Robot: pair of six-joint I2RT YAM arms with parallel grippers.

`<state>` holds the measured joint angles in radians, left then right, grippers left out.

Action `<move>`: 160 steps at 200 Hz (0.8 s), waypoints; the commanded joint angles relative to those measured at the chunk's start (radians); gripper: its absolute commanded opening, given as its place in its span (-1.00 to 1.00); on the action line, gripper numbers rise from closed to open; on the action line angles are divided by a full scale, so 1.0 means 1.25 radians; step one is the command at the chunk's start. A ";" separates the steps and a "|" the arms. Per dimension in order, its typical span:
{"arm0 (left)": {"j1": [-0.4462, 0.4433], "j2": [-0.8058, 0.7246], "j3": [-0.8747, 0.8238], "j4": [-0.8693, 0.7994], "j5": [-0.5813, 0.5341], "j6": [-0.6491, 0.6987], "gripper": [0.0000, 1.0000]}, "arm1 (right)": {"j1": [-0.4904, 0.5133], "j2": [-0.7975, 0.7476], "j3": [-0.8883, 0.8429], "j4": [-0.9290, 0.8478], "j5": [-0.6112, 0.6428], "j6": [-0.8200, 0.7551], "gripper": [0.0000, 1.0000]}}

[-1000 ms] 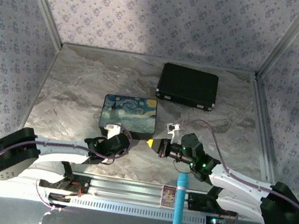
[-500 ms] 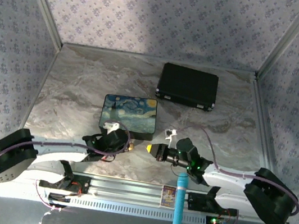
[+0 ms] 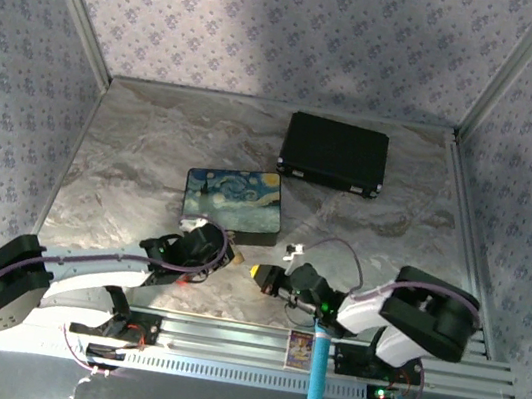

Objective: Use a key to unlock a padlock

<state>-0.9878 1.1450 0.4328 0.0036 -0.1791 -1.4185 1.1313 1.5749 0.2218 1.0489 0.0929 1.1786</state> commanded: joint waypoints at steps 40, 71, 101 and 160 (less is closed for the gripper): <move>0.007 -0.043 -0.013 0.045 -0.044 -0.072 -1.00 | 0.042 0.219 0.008 0.275 0.089 0.149 -1.00; 0.007 -0.051 -0.031 0.054 -0.052 -0.076 -1.00 | 0.041 0.194 0.000 0.273 0.089 0.139 -1.00; 0.008 -0.055 -0.045 0.079 -0.053 -0.083 -1.00 | 0.025 0.200 0.004 0.274 0.051 0.152 -1.00; 0.007 -0.062 -0.041 0.066 -0.056 -0.079 -1.00 | 0.023 0.191 0.018 0.274 0.043 0.142 -1.00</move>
<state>-0.9871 1.0916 0.3824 0.0559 -0.2092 -1.4796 1.1645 1.8286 0.2272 1.3666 0.1455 1.3472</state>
